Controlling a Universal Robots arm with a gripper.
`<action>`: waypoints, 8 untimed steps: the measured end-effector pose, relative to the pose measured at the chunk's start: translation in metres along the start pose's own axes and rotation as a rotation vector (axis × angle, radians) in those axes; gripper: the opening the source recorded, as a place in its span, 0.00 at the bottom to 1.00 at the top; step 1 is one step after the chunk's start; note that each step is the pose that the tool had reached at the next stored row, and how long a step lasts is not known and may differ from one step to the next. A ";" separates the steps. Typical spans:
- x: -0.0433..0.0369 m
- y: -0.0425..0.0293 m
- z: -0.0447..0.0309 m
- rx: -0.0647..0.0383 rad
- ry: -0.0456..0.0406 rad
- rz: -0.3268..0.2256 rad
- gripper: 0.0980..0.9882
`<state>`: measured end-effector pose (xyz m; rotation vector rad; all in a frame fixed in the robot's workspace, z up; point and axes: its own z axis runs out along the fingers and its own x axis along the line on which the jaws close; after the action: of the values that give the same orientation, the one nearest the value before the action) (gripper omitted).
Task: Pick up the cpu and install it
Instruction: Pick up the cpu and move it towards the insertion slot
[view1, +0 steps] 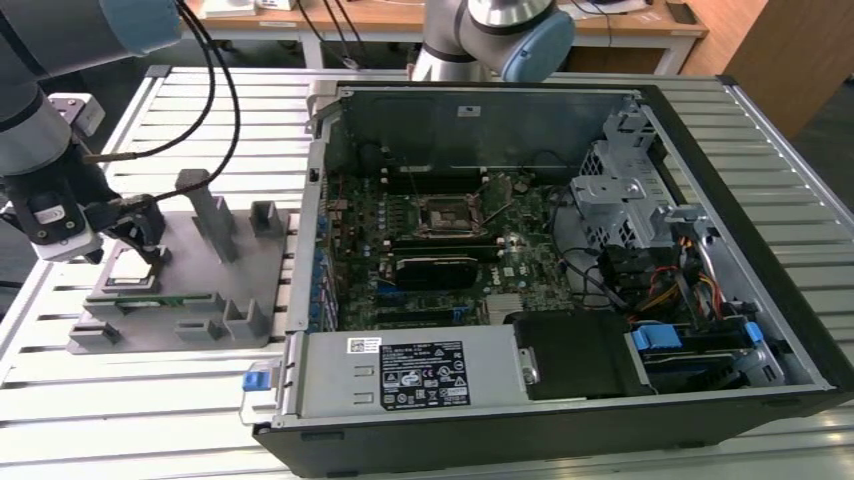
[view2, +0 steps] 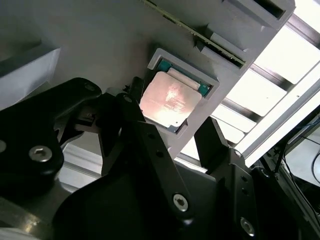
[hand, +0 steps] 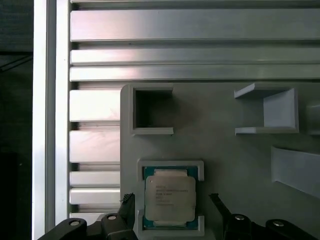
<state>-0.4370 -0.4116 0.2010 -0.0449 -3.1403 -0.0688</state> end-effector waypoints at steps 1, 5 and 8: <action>0.0000 -0.0001 0.0015 0.000 -0.0001 0.000 0.66; 0.0000 -0.0003 0.0056 0.000 -0.0002 0.000 0.66; 0.0000 -0.0004 0.0081 0.000 -0.0002 0.000 0.66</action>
<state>-0.4370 -0.4116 0.1929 -0.0447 -3.1405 -0.0688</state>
